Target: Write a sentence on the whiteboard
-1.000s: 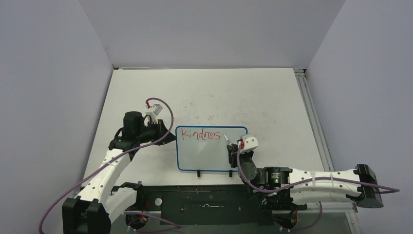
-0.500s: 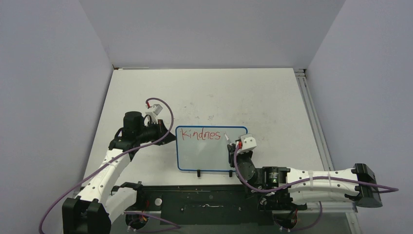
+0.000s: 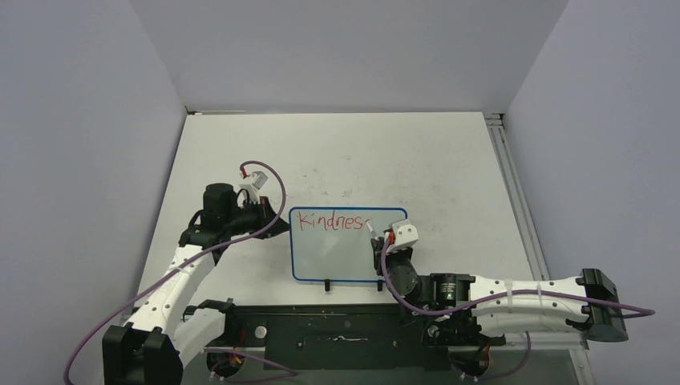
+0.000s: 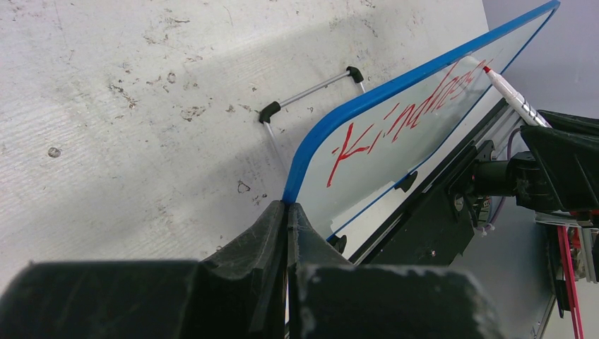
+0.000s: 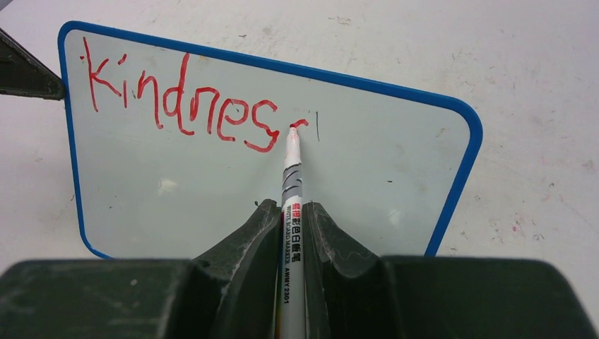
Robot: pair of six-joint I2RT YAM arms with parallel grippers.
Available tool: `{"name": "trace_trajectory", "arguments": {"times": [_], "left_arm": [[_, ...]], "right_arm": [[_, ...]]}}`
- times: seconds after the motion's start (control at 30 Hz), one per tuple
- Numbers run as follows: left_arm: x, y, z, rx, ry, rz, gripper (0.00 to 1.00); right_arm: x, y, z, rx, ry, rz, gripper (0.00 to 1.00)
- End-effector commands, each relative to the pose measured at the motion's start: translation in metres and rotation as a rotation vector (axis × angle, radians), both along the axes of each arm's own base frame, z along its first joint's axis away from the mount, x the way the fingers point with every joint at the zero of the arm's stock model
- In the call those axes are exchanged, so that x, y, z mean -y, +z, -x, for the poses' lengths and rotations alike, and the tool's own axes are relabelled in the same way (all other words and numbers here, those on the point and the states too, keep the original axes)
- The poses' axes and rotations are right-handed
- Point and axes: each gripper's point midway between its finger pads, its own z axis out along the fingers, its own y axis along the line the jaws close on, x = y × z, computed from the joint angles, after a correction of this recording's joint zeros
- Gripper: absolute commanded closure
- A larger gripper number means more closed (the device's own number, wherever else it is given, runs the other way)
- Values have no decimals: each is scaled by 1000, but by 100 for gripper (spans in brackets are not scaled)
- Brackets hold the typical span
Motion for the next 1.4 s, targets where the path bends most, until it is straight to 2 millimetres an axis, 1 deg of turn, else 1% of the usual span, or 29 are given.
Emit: {"name": "trace_trajectory", "arguments": {"times": [0.0, 0.3, 0.7, 0.93, 1.07, 1.37], "left_arm": [[7, 21, -3, 58, -35, 26, 100], [7, 21, -2, 59, -36, 27, 100], [7, 21, -3, 58, -33, 26, 100], [7, 21, -3, 59, -33, 26, 100], [7, 21, -2, 60, -33, 26, 100], [7, 21, -2, 59, -35, 27, 100]], "right_arm": [[-6, 11, -2, -1, 0, -31, 95], [4, 1, 2, -33, -12, -28, 95], [19, 0, 4, -45, -43, -34, 95], [26, -6, 8, -59, -52, -37, 95], [25, -9, 10, -63, -45, -36, 95], [13, -9, 14, -58, -5, -44, 95]]}}
